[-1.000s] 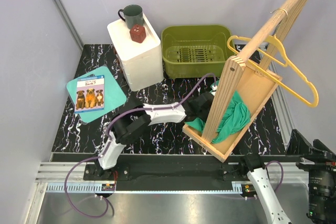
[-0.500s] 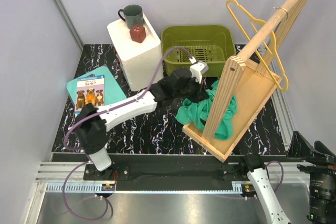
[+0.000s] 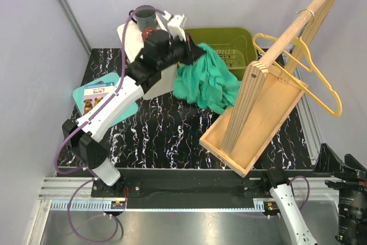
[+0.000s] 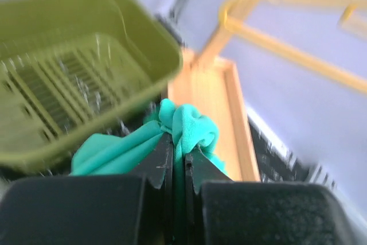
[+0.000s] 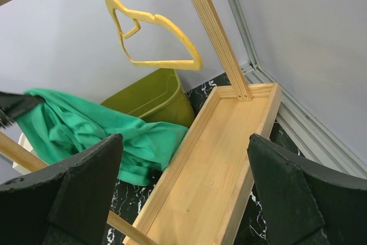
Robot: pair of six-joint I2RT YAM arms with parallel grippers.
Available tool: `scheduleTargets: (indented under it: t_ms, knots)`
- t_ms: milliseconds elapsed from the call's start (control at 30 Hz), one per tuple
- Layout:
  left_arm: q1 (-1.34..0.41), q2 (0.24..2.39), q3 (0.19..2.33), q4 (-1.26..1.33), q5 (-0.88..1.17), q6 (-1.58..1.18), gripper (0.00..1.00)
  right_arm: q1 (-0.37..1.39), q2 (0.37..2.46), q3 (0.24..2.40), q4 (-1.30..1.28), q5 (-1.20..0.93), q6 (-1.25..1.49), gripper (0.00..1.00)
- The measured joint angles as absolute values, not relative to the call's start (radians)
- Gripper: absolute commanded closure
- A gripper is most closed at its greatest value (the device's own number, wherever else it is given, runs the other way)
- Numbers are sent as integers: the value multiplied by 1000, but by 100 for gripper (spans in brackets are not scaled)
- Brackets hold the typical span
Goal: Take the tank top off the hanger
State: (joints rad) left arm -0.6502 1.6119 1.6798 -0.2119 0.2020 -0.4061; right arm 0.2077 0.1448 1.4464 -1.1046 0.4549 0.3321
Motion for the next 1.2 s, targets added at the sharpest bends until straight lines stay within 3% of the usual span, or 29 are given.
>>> scheduleTargets:
  t_ms: [267, 600, 867, 1200]
  knots:
    - [-595, 1804, 2090, -166, 263, -401, 100, 208, 145, 1431, -1062, 454, 310, 3]
    - [-579, 2108, 2390, 19, 335, -403, 100, 208, 155, 1286, -991, 442, 292, 3]
    - [-567, 2229, 2532, 186, 200, -385, 100, 208, 209, 1211, -951, 371, 292, 4]
    - [-484, 2230, 2554, 467, 84, -418, 100, 208, 260, 1187, -912, 259, 315, 5]
